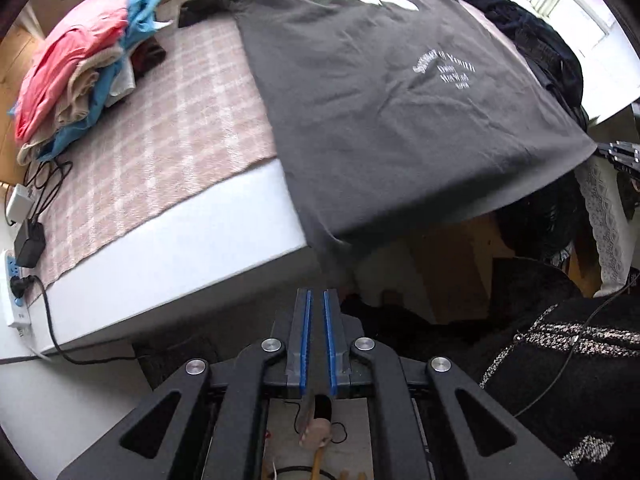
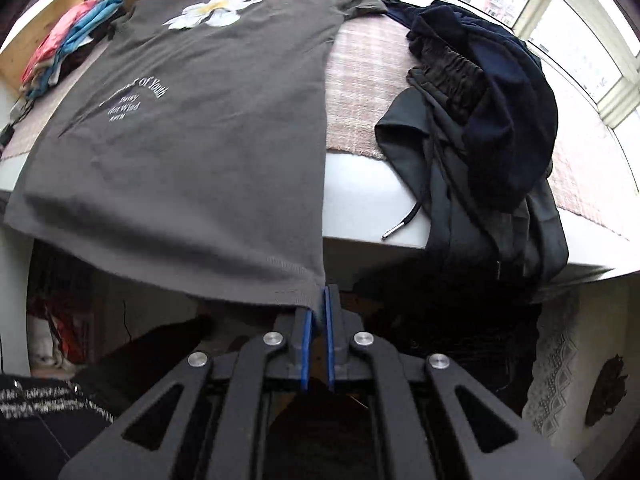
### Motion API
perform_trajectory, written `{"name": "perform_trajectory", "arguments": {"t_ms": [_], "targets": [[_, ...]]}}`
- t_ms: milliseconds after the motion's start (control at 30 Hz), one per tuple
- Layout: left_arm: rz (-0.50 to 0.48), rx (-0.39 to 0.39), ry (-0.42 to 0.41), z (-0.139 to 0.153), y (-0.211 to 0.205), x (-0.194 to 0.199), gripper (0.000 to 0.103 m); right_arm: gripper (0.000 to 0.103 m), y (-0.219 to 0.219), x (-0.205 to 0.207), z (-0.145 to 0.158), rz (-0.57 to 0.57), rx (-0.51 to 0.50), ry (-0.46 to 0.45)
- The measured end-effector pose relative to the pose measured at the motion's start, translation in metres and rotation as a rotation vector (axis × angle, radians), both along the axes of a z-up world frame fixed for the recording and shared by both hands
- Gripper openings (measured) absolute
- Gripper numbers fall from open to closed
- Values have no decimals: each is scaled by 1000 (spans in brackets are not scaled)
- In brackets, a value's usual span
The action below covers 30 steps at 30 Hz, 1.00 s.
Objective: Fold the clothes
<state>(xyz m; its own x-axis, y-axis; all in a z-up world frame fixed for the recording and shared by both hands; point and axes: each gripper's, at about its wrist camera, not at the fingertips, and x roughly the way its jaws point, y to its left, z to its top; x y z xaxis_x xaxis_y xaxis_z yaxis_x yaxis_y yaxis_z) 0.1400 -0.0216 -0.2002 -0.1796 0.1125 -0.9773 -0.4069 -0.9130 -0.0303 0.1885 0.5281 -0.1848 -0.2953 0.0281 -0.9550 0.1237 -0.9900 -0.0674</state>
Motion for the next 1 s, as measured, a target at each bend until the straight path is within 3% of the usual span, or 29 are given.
{"name": "perform_trajectory", "arguments": {"t_ms": [100, 233, 400, 500, 600, 733, 867, 933, 1000], "targets": [[63, 2, 79, 27, -25, -33, 8, 9, 7, 7, 25, 35, -20, 2], [106, 29, 191, 51, -32, -109, 8, 11, 23, -15, 78, -3, -139, 125], [148, 83, 289, 59, -8, -235, 12, 15, 11, -97, 134, -12, -196, 302], [181, 72, 284, 42, 4, -308, 15, 23, -6, -159, 153, -14, -203, 374], [205, 41, 260, 16, 13, -373, 18, 23, -22, -220, 146, -53, -251, 376], [218, 26, 153, -32, 13, -430, 23, 23, -51, -293, 121, -76, -273, 342], [200, 28, 83, -68, 16, -456, 25, 23, -86, -339, 81, -48, -235, 277], [161, 28, 92, -76, 22, -454, 25, 23, -95, -354, 66, -40, -239, 251], [116, 16, 121, -80, 29, -449, 2, 23, -101, -366, 55, -43, -236, 233]]}}
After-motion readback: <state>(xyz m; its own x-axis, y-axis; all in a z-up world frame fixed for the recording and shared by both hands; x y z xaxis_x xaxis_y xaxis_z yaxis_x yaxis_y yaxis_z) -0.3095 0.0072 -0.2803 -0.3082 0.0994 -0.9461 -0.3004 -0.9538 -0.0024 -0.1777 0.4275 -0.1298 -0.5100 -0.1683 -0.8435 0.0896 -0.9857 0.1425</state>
